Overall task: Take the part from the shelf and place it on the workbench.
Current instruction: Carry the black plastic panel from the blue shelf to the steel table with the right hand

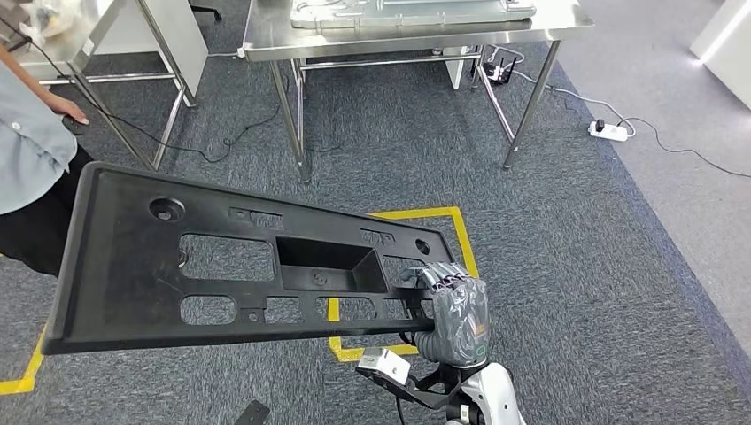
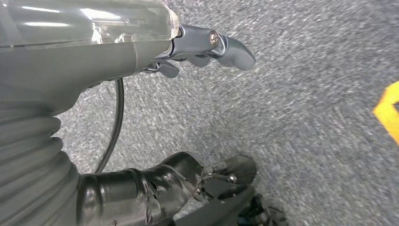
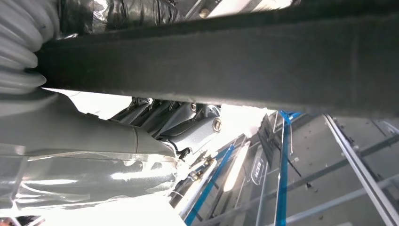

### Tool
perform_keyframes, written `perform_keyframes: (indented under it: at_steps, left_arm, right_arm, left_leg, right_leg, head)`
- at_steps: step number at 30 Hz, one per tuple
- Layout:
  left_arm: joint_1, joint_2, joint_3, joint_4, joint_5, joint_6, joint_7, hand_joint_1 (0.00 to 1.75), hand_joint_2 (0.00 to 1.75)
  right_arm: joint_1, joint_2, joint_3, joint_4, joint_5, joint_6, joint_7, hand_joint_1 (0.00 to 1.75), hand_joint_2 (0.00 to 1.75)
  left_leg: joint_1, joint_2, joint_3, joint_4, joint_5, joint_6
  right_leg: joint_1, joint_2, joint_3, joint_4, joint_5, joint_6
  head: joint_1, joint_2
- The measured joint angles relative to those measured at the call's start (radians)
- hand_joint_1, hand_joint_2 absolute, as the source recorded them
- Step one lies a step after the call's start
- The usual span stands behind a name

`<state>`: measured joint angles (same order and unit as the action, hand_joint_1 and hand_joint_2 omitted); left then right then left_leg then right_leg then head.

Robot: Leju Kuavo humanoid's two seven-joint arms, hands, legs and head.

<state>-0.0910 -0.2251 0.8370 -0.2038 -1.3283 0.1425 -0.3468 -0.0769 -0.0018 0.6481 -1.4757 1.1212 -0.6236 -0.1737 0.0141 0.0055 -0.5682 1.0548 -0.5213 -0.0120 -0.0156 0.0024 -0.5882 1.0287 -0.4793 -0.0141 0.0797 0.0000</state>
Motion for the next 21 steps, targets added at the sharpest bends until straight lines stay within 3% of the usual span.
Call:
perform_keyframes:
  at_steps: [3,4,5,6,8,10,12,15,16,19,20,21]
  left_arm:
    - [0.003,0.002,0.000,0.000,0.000,0.001,0.000,0.00,1.75]
    - [0.005,0.002,0.000,0.000,0.000,0.001,0.000,0.00,1.75]
    - [0.006,0.003,0.000,0.000,0.000,0.001,0.001,0.00,1.75]
    - [0.007,0.004,0.000,0.000,0.000,0.001,0.001,0.00,1.75]
    - [0.008,0.005,0.000,0.000,0.000,0.001,0.001,0.00,1.75]
    - [0.007,0.008,0.000,0.000,0.000,0.001,0.001,0.00,1.75]
    - [0.006,0.009,-0.001,0.000,0.000,0.002,0.001,0.00,1.75]
    - [0.006,0.010,-0.001,0.000,0.000,0.002,0.001,0.00,1.75]
    - [0.005,0.010,-0.001,0.000,0.000,0.002,0.001,0.00,1.75]
    - [0.004,0.010,-0.004,0.000,0.001,0.002,0.000,0.00,1.75]
    - [0.005,0.010,-0.004,0.000,0.001,0.002,0.000,0.00,1.75]
    - [0.006,0.010,-0.004,0.000,0.001,0.002,0.001,0.00,1.75]
  right_arm:
    - [-0.001,0.000,0.001,0.000,0.000,0.000,-0.001,1.75,1.75]
    - [-0.001,0.000,0.001,0.000,0.000,0.000,-0.001,1.75,1.75]
    - [-0.001,0.000,0.001,0.000,0.000,0.000,-0.001,1.75,1.75]
    - [0.000,0.000,0.001,0.001,0.000,0.000,-0.001,1.75,1.75]
    - [-0.001,0.000,0.002,0.001,0.000,0.000,-0.001,1.75,1.75]
    - [-0.002,0.000,0.002,0.001,0.000,-0.001,-0.001,1.75,1.75]
    - [-0.002,0.000,0.002,0.001,0.000,-0.002,-0.001,1.75,1.75]
    - [-0.003,0.000,0.002,0.000,0.000,-0.002,-0.001,1.75,1.75]
    - [-0.004,0.000,0.002,-0.001,0.000,-0.002,-0.002,1.75,1.75]
    - [-0.002,-0.001,0.002,0.000,0.000,-0.002,-0.002,1.75,1.75]
    - [-0.002,-0.001,0.002,0.001,0.000,-0.002,-0.002,1.75,1.75]
    - [-0.001,-0.002,0.002,0.001,0.000,-0.002,-0.002,1.75,1.75]
  left_leg:
    - [0.001,-0.001,-0.097,0.187,-0.077,-0.008]
    - [0.001,-0.001,-0.128,0.237,-0.086,-0.009]
    - [0.001,-0.001,-0.143,0.250,-0.073,-0.008]
    - [0.001,-0.001,-0.139,0.223,-0.040,-0.006]
    - [-0.001,-0.002,-0.091,0.096,0.043,0.005]
    - [-0.008,-0.002,-0.050,0.000,0.076,0.017]
    - [-0.013,-0.003,-0.041,-0.023,0.067,0.026]
    - [-0.003,-0.004,-0.024,-0.044,0.067,0.038]
    - [0.001,-0.003,-0.016,-0.051,0.066,0.043]
    - [0.001,-0.003,-0.002,-0.052,0.053,0.049]
    - [0.001,-0.003,0.004,-0.051,0.047,0.048]
    - [0.002,-0.004,0.012,-0.050,0.041,0.046]
  right_leg:
    - [0.003,-0.002,0.013,-0.002,-0.009,-0.016]
    - [0.004,-0.001,0.017,-0.002,-0.012,-0.018]
    - [0.005,0.001,0.022,-0.002,-0.016,-0.019]
    - [0.006,0.003,0.028,-0.002,-0.021,-0.018]
    - [0.007,0.006,0.043,-0.002,-0.032,-0.014]
    - [0.009,0.008,0.046,0.000,-0.041,-0.006]
    - [0.010,0.007,0.045,-0.002,-0.045,0.005]
    - [0.010,0.003,0.041,0.020,-0.063,0.020]
    - [0.010,0.002,0.021,0.061,-0.083,0.025]
    - [0.002,0.001,-0.091,0.242,-0.140,0.035]
    - [0.000,0.001,-0.114,0.266,-0.131,0.038]
    - [-0.003,0.001,-0.117,0.251,-0.103,0.039]
  head:
    - [0.000,0.000]
    - [-0.001,0.000]
    - [0.000,0.000]
    - [-0.001,0.000]
    - [0.000,0.000]
    - [0.000,0.000]
    - [-0.001,0.000]
    - [0.000,0.000]
    - [0.001,0.000]
    - [0.001,0.000]
    - [0.001,0.000]
    - [0.001,0.000]
